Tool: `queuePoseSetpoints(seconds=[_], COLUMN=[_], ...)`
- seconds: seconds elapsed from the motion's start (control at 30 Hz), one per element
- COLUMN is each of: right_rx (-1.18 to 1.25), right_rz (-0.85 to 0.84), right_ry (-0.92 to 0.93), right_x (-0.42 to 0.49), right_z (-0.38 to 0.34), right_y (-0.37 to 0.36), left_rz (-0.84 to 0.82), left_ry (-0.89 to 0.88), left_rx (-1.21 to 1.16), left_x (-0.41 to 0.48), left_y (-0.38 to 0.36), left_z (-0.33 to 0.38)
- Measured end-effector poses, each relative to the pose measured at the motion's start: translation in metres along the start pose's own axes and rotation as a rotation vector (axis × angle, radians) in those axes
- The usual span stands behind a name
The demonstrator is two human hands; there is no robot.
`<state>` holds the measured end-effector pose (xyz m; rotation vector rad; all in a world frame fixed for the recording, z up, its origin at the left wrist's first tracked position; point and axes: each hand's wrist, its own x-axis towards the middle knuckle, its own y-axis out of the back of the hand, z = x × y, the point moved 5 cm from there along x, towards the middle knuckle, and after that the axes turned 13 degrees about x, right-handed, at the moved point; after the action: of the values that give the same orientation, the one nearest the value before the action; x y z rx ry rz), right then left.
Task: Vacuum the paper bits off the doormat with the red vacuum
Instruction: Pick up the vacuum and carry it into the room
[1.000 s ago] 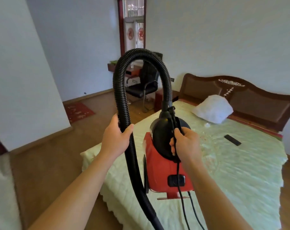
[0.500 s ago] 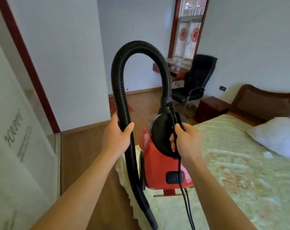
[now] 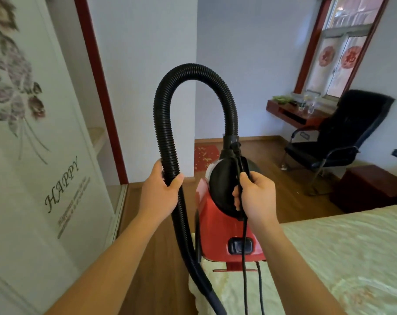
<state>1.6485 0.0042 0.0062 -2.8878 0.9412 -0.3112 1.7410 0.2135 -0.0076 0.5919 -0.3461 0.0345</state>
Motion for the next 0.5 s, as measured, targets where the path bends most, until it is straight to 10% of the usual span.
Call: queuePoseSetpoints(seconds=[0.5], right_rx=[-0.009], right_rz=[-0.014], right_ry=[-0.035], right_x=[0.168], right_z=[0.074], right_y=[-0.182], left_rz=[0.001], left_ry=[0.011], left_rx=[-0.014], left_x=[0.222], left_y=[-0.004], left_z=[-0.124])
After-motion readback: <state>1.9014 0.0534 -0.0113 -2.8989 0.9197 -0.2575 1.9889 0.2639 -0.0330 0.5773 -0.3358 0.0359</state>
